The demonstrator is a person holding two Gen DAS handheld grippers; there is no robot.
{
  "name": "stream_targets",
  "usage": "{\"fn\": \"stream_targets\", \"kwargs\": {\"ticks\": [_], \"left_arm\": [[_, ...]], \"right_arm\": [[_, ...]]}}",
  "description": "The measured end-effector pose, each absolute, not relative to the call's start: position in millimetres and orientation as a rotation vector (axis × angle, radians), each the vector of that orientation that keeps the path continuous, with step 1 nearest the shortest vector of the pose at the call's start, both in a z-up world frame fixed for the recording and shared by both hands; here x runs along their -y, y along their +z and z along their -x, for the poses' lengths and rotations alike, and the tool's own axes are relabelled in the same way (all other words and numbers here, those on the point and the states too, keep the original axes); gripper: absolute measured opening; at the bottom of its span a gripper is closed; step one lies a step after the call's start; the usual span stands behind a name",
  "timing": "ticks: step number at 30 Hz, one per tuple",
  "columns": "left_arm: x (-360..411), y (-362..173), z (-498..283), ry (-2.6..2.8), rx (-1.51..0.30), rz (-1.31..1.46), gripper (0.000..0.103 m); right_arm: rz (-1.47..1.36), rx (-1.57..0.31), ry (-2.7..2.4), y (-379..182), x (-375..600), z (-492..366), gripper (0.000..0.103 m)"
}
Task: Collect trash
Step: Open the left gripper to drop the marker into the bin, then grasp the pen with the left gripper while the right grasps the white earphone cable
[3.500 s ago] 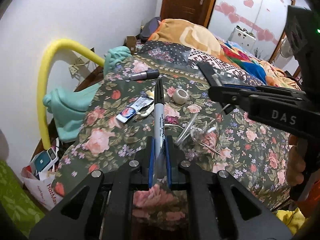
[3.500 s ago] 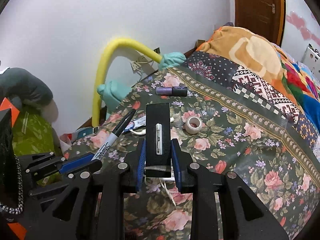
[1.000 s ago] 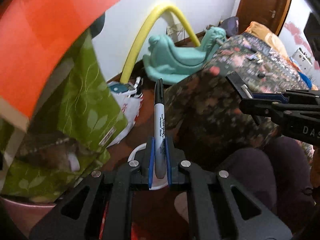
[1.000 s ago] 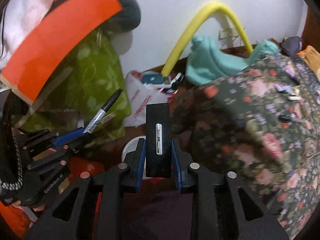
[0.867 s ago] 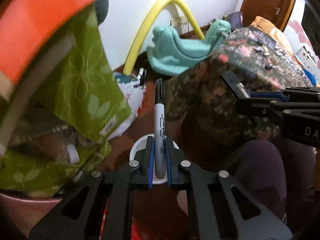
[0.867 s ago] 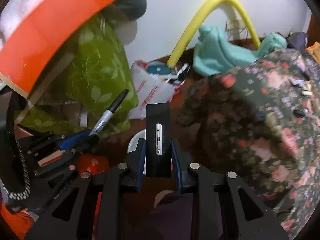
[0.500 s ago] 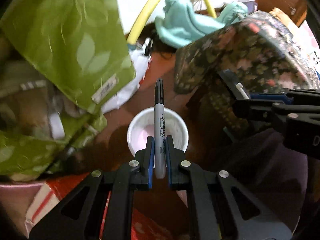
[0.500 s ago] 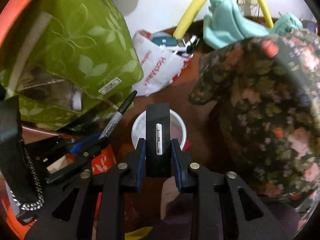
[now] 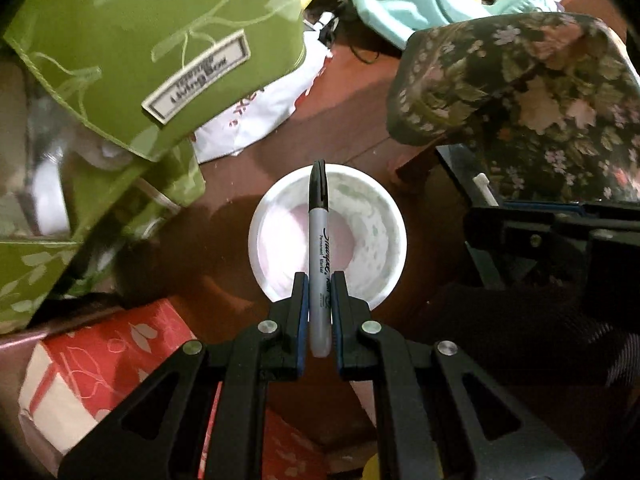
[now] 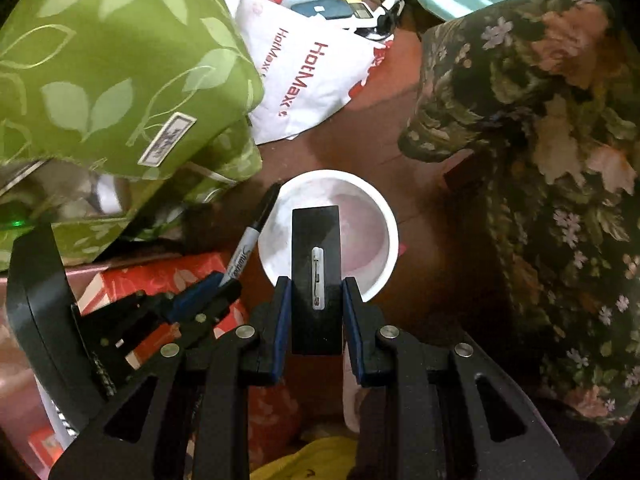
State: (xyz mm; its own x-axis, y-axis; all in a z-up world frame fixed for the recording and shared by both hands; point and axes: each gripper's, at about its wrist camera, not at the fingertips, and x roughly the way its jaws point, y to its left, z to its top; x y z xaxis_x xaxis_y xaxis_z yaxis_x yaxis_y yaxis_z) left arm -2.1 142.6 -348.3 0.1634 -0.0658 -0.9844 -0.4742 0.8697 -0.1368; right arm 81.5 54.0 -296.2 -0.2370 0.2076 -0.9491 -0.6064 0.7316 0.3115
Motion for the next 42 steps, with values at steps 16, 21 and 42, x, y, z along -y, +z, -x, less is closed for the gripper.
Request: {"fn": "stream_targets", "kwargs": {"ticks": [16,21,42], "left_arm": [[-151.6,-356.0,-6.6,0.332,-1.411,0.480,0.012],[-146.5,-335.9,-7.9,0.326,-1.376,0.442,0.012],[-73.4,-191.0,-32.4,0.236,-1.127,0.252,0.013]], "right_arm": [[0.304,-1.718,0.763,-319.2,-60.3,-92.3,0.046],[0.306,-1.662,0.776,-296.6,-51.6,-97.2,0.046],[0.299,-1.111,0.726,-125.8,46.5,-95.7,0.046]]}}
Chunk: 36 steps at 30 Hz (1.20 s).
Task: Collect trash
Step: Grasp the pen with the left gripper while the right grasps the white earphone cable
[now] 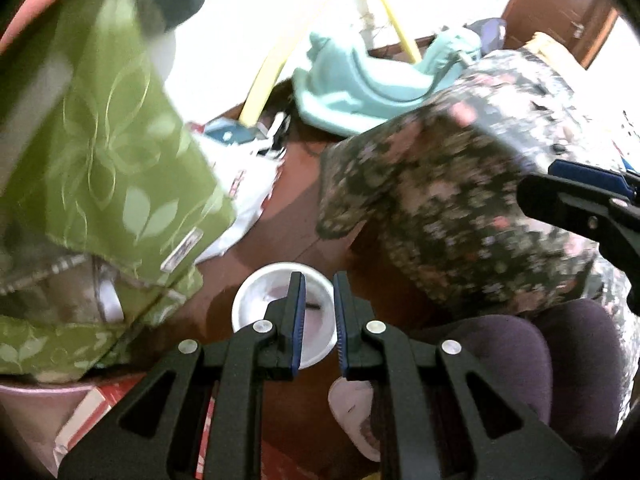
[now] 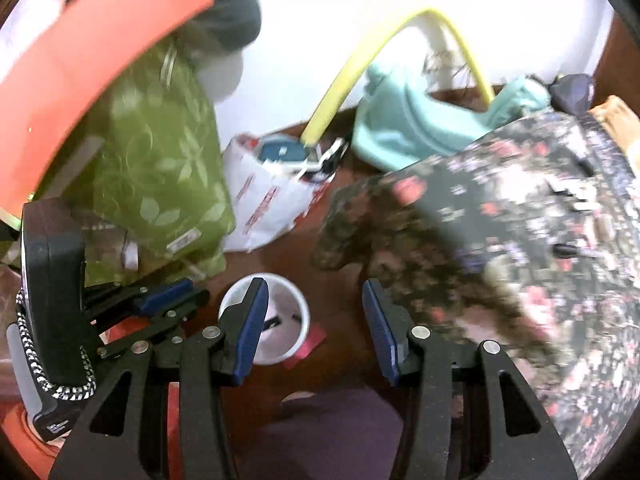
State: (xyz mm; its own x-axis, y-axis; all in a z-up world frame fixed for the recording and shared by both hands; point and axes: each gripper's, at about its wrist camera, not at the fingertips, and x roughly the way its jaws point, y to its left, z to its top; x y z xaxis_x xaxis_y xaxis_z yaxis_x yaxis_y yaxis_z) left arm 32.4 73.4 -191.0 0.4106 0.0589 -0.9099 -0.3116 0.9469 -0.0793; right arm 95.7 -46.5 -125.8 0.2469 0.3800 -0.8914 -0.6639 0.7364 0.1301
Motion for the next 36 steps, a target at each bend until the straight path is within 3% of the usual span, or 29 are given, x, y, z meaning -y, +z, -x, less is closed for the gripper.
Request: {"fn": "stream_targets", "kwargs": {"ticks": [9,15,20,24,28,36], "left_arm": [[-5.7,-127.5,-68.7,0.134,-1.020,0.167,0.015],[46.1,-102.2,-110.2,0.065,-0.963,0.079,0.034],[83.8,-95.0,-152.1,-0.005,-0.947,0.051,0.039],[112.8,-101.1,-185.7,-0.067,-0.952,0.028,0.043],[136.9,-120.1,-219.7,-0.132,-0.987,-0.004,0.045],[167.0,-174.6,-277.1,-0.229,-1.085,-0.047,0.045]], "right_arm": [[0.187,-0.979,0.634,-77.9,126.8,-114.2,0.046],[0.134,-0.935,0.524,-62.4,190.2,-139.2,0.046],[0.081,-0.954,0.446,-67.2,239.9,-162.7,0.046],[0.043,-0.976,0.381,-80.4,275.6,-181.6,0.046],[-0.002,-1.017,0.338,-101.5,304.8,-200.4,0.056],[-0.137,-1.138,0.315,-150.4,335.1,-232.4,0.056]]}}
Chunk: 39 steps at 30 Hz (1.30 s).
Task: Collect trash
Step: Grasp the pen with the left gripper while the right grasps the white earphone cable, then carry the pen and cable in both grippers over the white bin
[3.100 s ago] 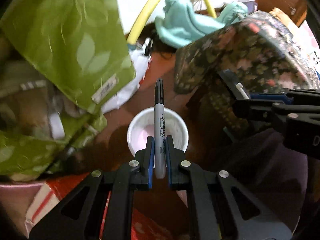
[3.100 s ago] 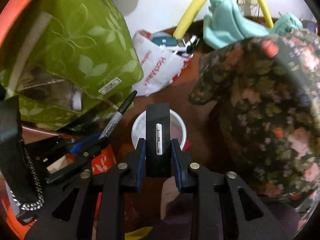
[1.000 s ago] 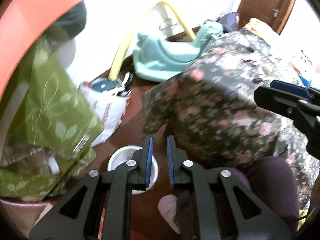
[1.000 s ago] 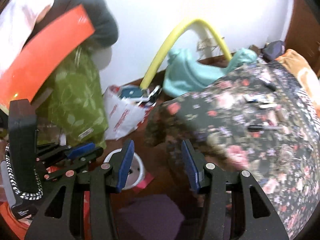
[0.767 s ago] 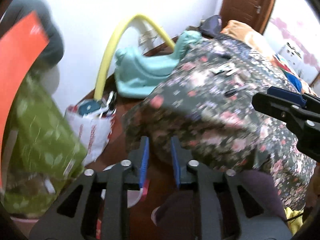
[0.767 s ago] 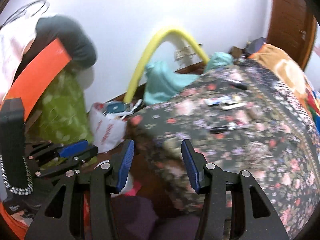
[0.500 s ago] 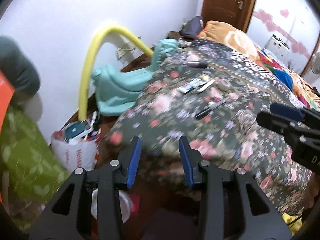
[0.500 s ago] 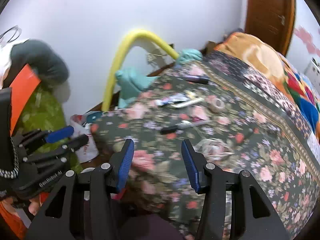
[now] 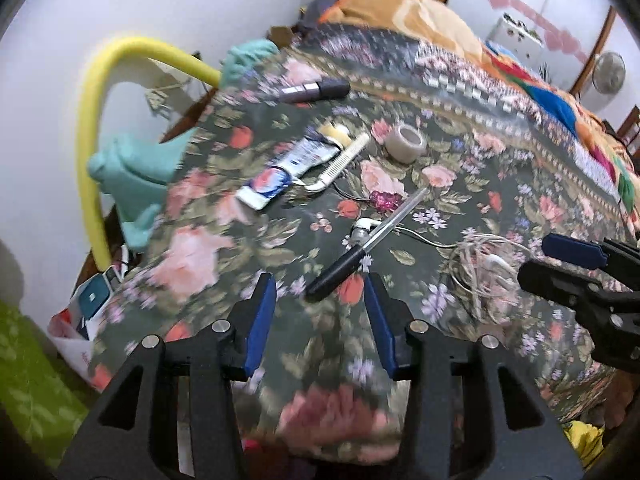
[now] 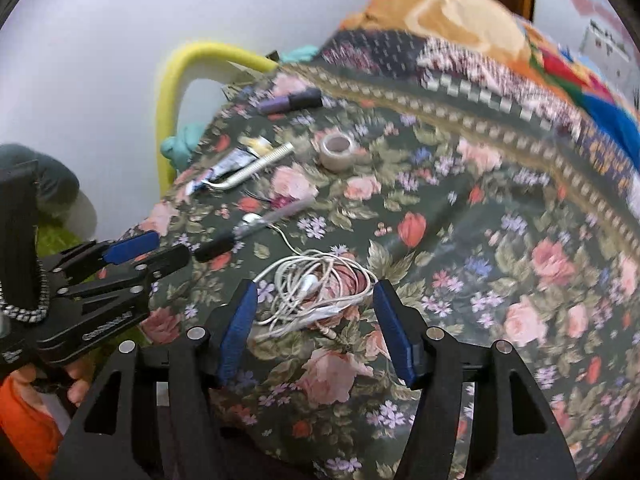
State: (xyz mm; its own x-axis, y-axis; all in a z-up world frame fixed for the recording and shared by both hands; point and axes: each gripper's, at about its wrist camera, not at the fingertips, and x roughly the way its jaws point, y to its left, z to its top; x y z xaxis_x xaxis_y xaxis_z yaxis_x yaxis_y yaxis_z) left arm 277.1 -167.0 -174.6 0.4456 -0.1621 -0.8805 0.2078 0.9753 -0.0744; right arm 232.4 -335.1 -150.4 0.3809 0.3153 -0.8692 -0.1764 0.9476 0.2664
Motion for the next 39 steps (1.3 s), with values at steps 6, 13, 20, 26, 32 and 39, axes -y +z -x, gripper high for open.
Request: {"fn": "stream_targets", "kwargs": {"ticks": [6,13,20,26,32,39], "left_arm": [[179.9,-198.9,-299.7,-0.282,-1.120,-0.095,0.045],[188.6,-201.6,-301.6,-0.328,-1.124,-0.133,0.024],[196.0,-197.9,-292.7,-0.345,-1.133,-0.141,0.013],[194.8,-178.8,-272.9,-0.327,-1.106,-0.075,0.012],[189.2,-148.2,-248.2,-0.305,-1.054,-0.055,0.012],[169.0,-112.7,-215.9,-0.253,-1.001,-0.033,0.012]], "right_arm": [[-0.266,-1.204,0.339,-178.4,335.7,-246.8,0.056],[-0.243,-1.198,0.335,-189.7,326.1,-249.8,0.056],[-0.220,-1.184,0.325,-192.3,332.2,-249.8,0.021],[-0.200,-1.149,0.328,-174.6,342.9,-238.8,0.012],[-0.178,-1.093,0.340,-143.7,341.8,-224.7,0.012],[-0.143,-1.007,0.368,-98.6,324.9,-206.3,0.012]]}}
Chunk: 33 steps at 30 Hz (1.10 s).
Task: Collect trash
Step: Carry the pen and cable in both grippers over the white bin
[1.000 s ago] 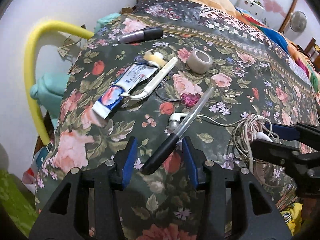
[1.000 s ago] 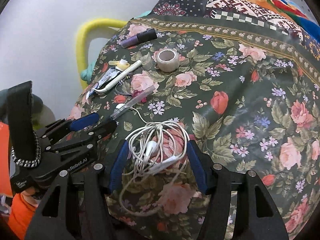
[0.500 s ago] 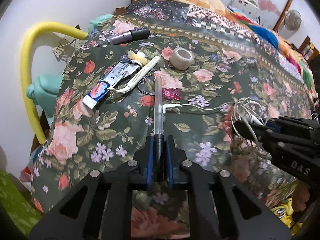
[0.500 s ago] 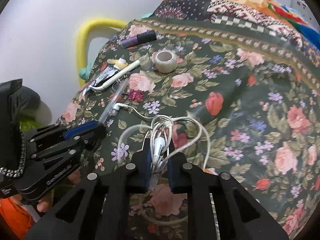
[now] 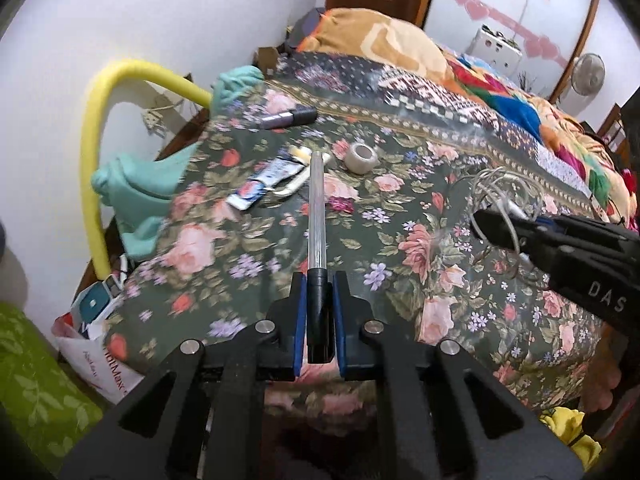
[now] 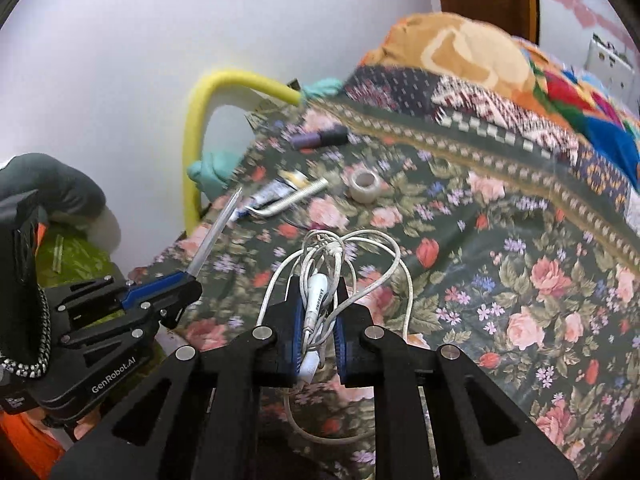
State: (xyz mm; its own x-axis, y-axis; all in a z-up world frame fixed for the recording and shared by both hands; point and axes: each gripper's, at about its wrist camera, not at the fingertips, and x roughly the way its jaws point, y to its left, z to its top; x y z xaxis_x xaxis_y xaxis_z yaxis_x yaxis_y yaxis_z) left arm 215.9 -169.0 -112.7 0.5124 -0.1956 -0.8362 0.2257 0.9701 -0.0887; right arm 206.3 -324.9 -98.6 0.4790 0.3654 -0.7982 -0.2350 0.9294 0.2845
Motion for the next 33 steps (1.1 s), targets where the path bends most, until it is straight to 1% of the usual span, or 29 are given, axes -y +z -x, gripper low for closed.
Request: {"fn": "stream_targets", "kwargs": {"ticks": [10,17,26,33], "left_arm": [[110.7,-82.4,-161.3,-0.129,-0.954,0.018,0.012],[63.0,-69.4,-116.1,-0.040,-0.915,0.040,0.012],[0.3,-77.4,-64.1,0.060,-0.920,0.108,0.012],[-39.5,-102.5,-30.9,0.148,-0.959,0.129,0.012]], "right_arm": [[-0.069,-0.913,0.458,-53.1,270.9,-168.8,0.012],[-0.020,-0.900,0.533,-44.3,223.8,-144.4,0.012],[0.050,-0.914,0.635,-48.0,158.3,-112.1,0.012],[0.118,-0.948,0.706,-65.0,108.9,-91.3,0.012]]}}
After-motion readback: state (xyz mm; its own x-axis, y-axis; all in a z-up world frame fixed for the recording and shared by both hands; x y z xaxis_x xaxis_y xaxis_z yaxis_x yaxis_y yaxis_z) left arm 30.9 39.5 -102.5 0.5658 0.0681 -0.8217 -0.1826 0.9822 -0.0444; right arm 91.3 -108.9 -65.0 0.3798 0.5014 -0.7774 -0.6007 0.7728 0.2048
